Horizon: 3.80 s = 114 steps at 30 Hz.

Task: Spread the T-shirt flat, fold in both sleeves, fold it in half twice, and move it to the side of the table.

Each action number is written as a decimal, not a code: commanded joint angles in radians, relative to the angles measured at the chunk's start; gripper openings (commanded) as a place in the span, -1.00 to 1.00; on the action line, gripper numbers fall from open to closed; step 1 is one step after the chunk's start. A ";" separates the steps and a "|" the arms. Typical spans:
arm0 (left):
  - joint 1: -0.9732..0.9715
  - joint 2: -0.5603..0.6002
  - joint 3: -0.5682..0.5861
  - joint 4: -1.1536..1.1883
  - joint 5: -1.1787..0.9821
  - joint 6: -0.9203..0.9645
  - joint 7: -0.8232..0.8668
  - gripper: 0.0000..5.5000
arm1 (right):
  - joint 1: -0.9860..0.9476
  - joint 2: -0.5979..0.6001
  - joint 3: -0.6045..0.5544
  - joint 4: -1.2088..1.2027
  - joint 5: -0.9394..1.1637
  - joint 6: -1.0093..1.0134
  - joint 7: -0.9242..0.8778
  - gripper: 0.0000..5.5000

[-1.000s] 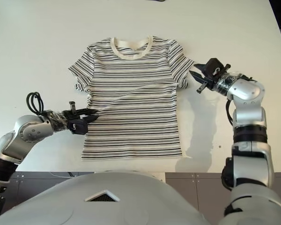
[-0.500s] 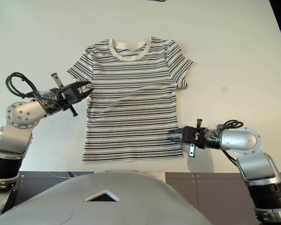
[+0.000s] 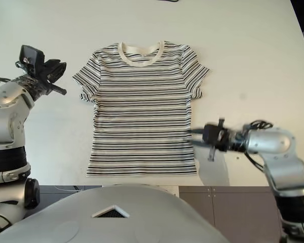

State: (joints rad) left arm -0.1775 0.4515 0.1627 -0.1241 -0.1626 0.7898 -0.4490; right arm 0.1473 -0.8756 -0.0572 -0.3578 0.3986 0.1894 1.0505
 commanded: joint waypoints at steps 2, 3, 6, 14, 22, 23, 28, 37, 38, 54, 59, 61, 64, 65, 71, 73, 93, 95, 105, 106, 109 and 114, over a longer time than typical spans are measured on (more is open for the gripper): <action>-0.089 -0.060 0.077 0.198 -0.095 0.120 0.020 -0.68 | -0.164 0.106 -0.089 0.035 0.104 0.117 -0.158 -0.62; -0.102 -0.076 0.088 0.243 -0.111 0.128 0.024 -0.68 | -0.166 0.120 -0.095 0.032 0.109 0.123 -0.177 -0.62; -0.124 -0.120 0.137 0.318 -0.162 0.153 0.055 -0.68 | -0.189 0.148 -0.133 0.022 0.160 0.163 -0.218 -0.62; -0.158 -0.170 0.232 0.372 -0.245 0.196 0.148 -0.68 | -0.187 0.156 -0.136 0.022 0.154 0.169 -0.226 -0.62; -0.202 -0.210 0.309 0.430 -0.306 0.211 0.248 -0.68 | -0.184 0.163 -0.113 0.022 0.129 0.156 -0.224 -0.62; -0.204 -0.211 0.315 0.433 -0.310 0.213 0.259 -0.68 | -0.181 0.164 -0.111 0.019 0.126 0.155 -0.224 -0.62; -0.221 -0.207 0.364 0.455 -0.339 0.232 0.322 -0.68 | -0.164 0.173 -0.095 0.003 0.110 0.151 -0.224 -0.62; -0.255 -0.231 0.332 0.485 -0.356 0.244 0.334 -0.68 | -0.167 0.183 -0.094 0.002 0.106 0.150 -0.234 -0.62; -0.262 -0.234 0.332 0.495 -0.356 0.238 0.338 -0.68 | -0.165 0.184 -0.095 0.001 0.106 0.150 -0.234 -0.62; -0.301 -0.201 0.330 0.540 -0.351 0.186 0.339 -0.96 | -0.156 0.207 -0.089 0.004 0.083 0.138 -0.252 -0.62; -0.287 -0.212 0.291 0.425 -0.368 0.218 0.336 -0.96 | -0.159 0.210 -0.087 0.006 0.079 0.134 -0.254 -0.62; -0.293 -0.230 0.286 0.363 -0.382 0.248 0.356 -0.96 | -0.160 0.213 -0.087 0.006 0.076 0.133 -0.258 -0.62; -0.322 -0.274 0.295 0.269 -0.410 0.305 0.412 -0.96 | -0.157 0.224 -0.088 0.005 0.070 0.123 -0.269 -0.62; -0.330 -0.290 0.289 0.243 -0.415 0.326 0.425 -0.96 | -0.156 0.228 -0.088 0.005 0.067 0.121 -0.273 -0.62; -0.356 -0.356 0.197 0.246 -0.366 0.333 0.479 -0.96 | -0.166 0.253 -0.080 0.018 0.048 0.108 -0.301 -0.62; -0.371 -0.374 0.171 0.272 -0.344 0.325 0.494 -0.96 | -0.172 0.259 -0.075 0.023 0.043 0.105 -0.305 -0.62; -0.461 -0.419 0.002 0.416 -0.231 0.149 0.366 -0.61 | -0.143 0.295 -0.059 0.071 -0.017 0.090 -0.359 -0.62; -0.452 -0.414 0.005 0.353 -0.242 0.154 0.360 -0.61 | -0.144 0.298 -0.056 0.127 -0.068 0.108 -0.418 -0.62; -0.160 -0.179 -0.257 0.113 -0.024 -0.068 0.199 -0.59 | -0.321 0.431 -0.236 0.517 0.022 0.388 -0.677 -0.50; -0.140 -0.179 -0.267 0.104 -0.017 -0.074 0.196 -0.59 | -0.341 0.435 -0.261 0.561 0.047 0.414 -0.680 -0.45; -0.115 -0.192 -0.288 0.083 0.001 -0.079 0.196 -0.59 | -0.395 0.450 -0.297 0.640 0.102 0.451 -0.654 -0.33; -0.044 -0.168 -0.386 0.048 0.070 -0.120 0.169 -0.59 | -0.496 0.472 -0.260 0.741 0.088 0.437 -0.635 -0.33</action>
State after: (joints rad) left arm -0.2600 0.2679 -0.1819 -0.0589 -0.1176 0.6842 -0.2598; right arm -0.3017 -0.4169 -0.3350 0.3367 0.4981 0.6351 0.4090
